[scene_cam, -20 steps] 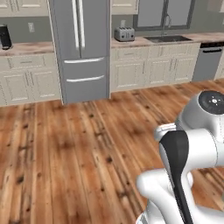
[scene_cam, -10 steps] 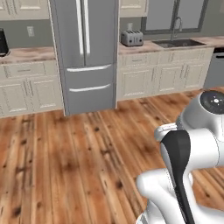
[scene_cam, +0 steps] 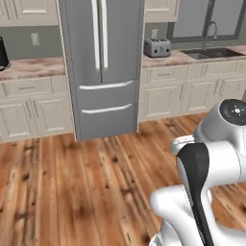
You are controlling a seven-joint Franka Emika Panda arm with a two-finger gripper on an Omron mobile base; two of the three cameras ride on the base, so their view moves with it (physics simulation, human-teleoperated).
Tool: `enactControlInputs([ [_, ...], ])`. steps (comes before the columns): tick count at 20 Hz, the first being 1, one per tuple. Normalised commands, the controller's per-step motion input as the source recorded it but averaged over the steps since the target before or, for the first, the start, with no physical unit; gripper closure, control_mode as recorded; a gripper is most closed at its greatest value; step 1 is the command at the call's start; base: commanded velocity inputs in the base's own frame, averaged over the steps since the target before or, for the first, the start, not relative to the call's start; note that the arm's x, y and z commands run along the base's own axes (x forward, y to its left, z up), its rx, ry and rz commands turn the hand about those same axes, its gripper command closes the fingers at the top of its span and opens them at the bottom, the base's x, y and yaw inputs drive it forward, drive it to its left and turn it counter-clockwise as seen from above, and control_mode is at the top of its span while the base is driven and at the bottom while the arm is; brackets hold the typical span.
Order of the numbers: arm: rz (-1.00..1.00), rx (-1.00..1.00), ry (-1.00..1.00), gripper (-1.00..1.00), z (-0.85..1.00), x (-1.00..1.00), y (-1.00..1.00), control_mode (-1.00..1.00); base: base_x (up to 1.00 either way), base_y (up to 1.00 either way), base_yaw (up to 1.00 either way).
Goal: Move the hot dog bun to the plate on the dining table and place the condiment next to that plate. Then navigate to the fridge and take the sausage and place it on the plate as well.
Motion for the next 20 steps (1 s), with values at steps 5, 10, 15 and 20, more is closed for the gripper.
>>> enactControlInputs([
  [5,0.0,0.0,0.0,-1.0,0.0,0.0,0.0,1.0,0.99,-0.19,0.08],
  [10,0.0,0.0,0.0,-1.0,0.0,0.0,0.0,1.0,0.97,-0.26,0.09],
  [15,0.0,0.0,0.0,-1.0,0.0,0.0,0.0,1.0,0.77,-0.44,0.01],
  [20,0.0,0.0,0.0,-1.0,0.0,0.0,0.0,1.0,0.76,-0.43,0.0],
])
